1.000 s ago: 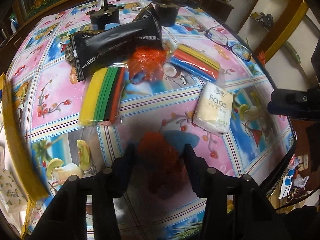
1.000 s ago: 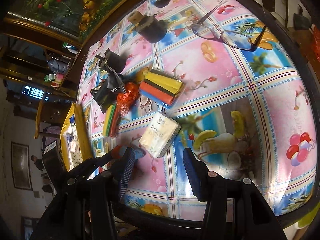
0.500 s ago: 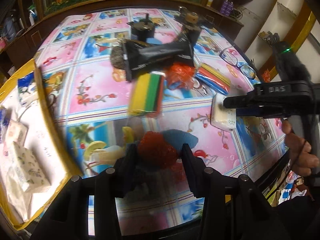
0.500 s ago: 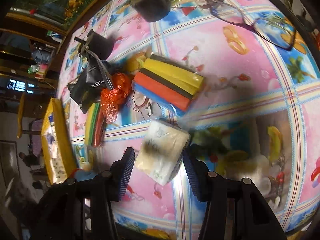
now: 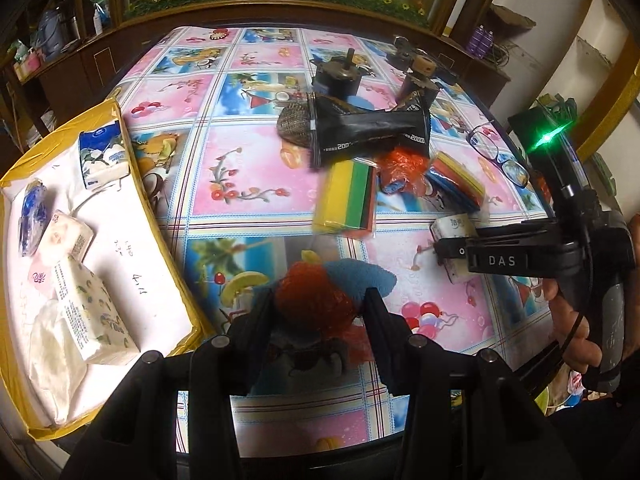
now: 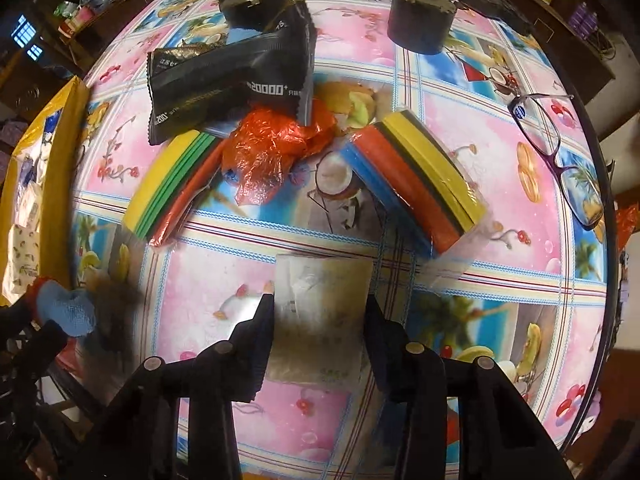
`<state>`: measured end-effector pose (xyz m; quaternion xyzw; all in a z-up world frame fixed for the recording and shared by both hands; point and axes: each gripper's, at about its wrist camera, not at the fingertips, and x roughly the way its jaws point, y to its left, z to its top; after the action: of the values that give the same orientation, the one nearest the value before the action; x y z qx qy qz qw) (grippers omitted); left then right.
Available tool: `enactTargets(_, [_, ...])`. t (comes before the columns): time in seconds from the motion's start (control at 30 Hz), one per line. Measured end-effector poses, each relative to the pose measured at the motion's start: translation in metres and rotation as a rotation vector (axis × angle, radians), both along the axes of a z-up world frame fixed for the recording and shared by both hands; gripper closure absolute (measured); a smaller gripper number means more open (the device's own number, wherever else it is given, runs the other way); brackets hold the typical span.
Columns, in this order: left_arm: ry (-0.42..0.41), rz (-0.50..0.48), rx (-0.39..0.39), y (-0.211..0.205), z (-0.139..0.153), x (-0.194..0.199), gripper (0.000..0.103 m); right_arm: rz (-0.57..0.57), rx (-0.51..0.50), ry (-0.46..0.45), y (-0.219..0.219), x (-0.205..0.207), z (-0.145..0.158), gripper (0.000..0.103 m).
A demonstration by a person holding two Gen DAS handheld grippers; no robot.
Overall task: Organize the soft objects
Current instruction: 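Grasp the red scrubber with the left gripper while the right grasps the Face pack, then carry the scrubber and Face pack over the yellow tray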
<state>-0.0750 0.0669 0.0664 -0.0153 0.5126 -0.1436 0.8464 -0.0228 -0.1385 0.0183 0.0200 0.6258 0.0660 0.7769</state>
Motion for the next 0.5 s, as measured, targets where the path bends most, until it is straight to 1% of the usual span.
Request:
enactTargets(0.07, [-0.001,-0.002,0.001,0.000,0.001,0.000,0.059,0.001,0.057,-0.010,-0.003,-0.002,0.007,0.058])
enactTargets(0.2, [-0.005,-0.001,-0.007,0.000,0.003,-0.001,0.059,0.034,0.098,-0.043,0.000,-0.006,0.021,0.058])
enactTargets(0.37, [-0.012,0.011,-0.016,0.003,0.008,-0.002,0.059,0.076,0.143,-0.058,0.006,-0.010,0.034,0.058])
enactTargets(0.5, [-0.025,0.038,-0.027,0.012,0.014,-0.004,0.059,0.118,0.170,-0.068,0.027,-0.011,0.044,0.058])
